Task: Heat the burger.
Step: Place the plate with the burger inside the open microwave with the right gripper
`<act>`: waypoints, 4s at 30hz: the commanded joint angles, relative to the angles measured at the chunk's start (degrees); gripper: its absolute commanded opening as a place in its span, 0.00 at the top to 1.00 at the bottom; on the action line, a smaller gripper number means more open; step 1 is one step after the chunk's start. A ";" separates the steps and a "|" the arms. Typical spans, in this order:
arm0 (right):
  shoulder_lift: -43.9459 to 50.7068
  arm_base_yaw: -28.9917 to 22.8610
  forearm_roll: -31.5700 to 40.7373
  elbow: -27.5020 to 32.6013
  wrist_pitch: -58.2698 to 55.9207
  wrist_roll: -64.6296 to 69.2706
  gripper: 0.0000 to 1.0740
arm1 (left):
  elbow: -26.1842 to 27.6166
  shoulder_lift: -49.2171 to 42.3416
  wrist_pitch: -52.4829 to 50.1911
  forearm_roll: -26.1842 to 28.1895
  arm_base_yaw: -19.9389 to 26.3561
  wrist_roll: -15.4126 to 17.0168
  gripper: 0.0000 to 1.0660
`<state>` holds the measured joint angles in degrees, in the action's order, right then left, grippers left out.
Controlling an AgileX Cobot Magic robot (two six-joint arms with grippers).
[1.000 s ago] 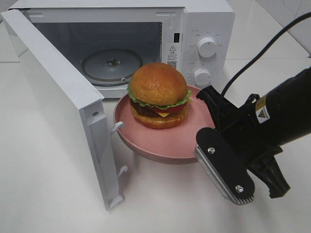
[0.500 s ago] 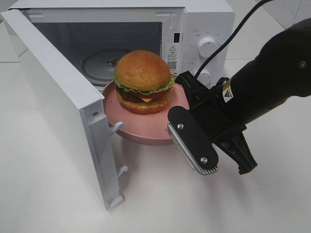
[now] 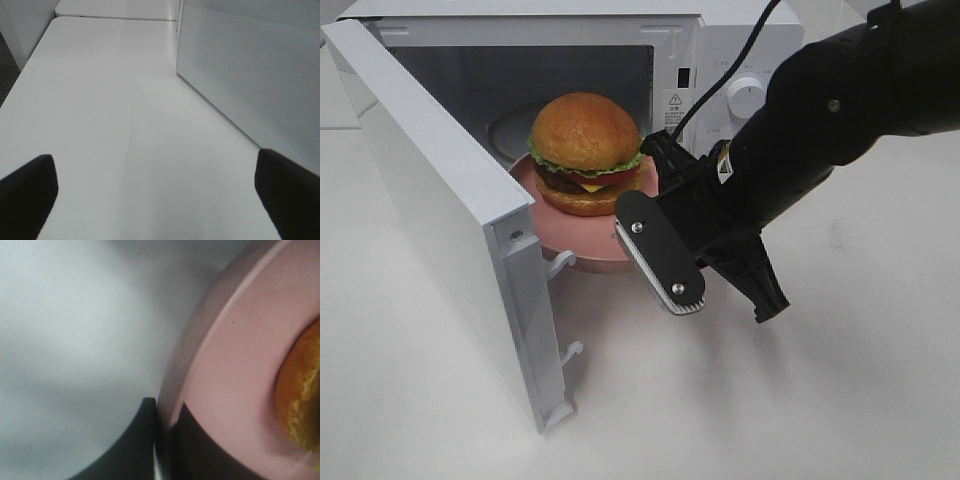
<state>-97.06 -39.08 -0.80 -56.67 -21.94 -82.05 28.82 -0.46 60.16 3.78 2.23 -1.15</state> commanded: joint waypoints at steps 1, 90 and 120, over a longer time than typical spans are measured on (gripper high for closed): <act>-1.20 0.11 -0.29 -3.32 1.83 -0.06 1.00 | -0.17 -0.97 -0.74 0.29 -0.34 -0.11 0.06; -32.89 0.06 -14.27 -50.19 -11.57 22.75 1.00 | -0.17 -0.97 -0.74 0.23 -0.34 -0.11 0.06; -38.50 0.23 -16.90 -54.55 -6.02 27.22 0.58 | -0.17 -0.97 -0.74 0.23 -0.34 -0.11 0.06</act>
<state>-135.79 -39.08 -17.70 -110.58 -27.90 -55.63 28.82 -0.46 60.16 3.78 2.23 -1.15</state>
